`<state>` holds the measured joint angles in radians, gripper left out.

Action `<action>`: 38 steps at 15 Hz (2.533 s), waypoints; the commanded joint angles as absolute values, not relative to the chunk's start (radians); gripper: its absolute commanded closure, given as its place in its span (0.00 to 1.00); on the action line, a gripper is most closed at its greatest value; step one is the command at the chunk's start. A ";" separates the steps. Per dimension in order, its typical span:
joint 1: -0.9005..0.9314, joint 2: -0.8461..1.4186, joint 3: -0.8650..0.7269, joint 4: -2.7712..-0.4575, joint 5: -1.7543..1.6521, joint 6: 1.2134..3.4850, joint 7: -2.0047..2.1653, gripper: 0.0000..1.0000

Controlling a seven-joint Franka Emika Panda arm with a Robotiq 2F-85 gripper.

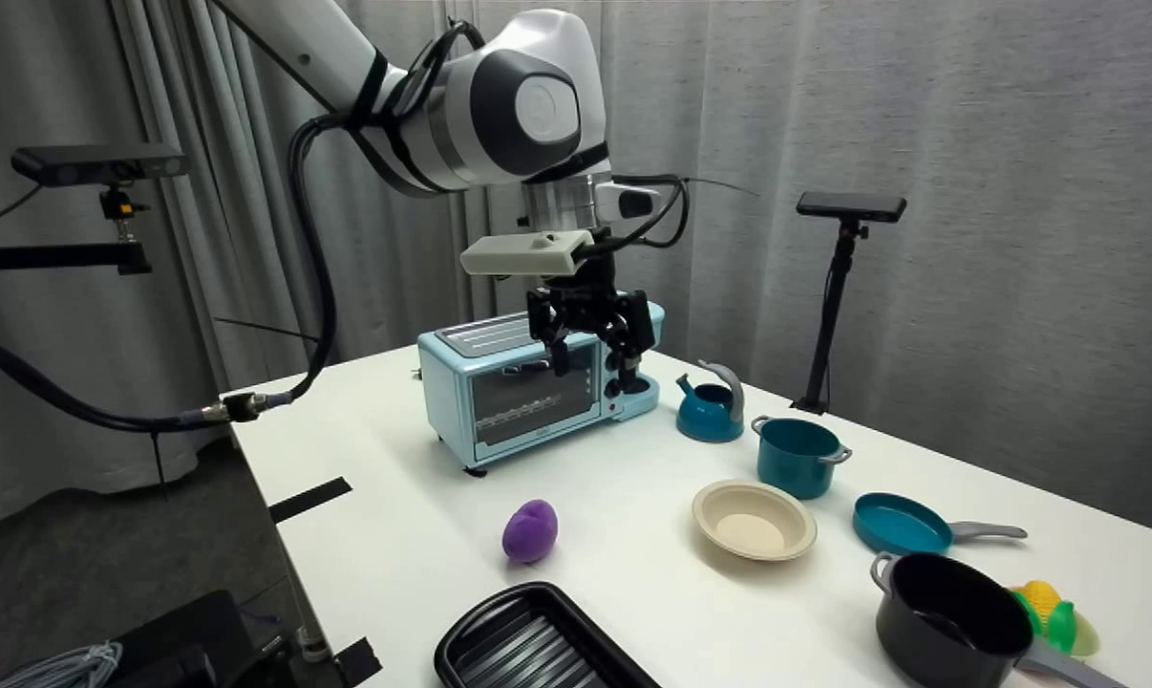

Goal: Put the purple plushy on the cream plate

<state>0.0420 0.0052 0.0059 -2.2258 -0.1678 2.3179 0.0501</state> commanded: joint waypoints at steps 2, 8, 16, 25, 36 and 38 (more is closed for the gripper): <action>0.035 0.005 0.013 -2.225 -0.167 2.316 0.050 0.00; 0.042 0.020 0.021 -2.223 -0.101 2.330 -0.025 0.00; 0.065 0.150 0.078 -2.230 -0.040 2.372 -0.103 0.00; 0.106 0.368 0.090 -2.215 -0.122 2.437 -0.069 0.00; 0.179 0.510 0.031 -2.158 -0.273 2.573 0.022 0.31; 0.178 0.506 0.027 -2.152 -0.273 2.577 0.020 0.47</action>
<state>0.1572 0.4986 0.0543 -2.1724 -0.2472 2.5579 -0.0020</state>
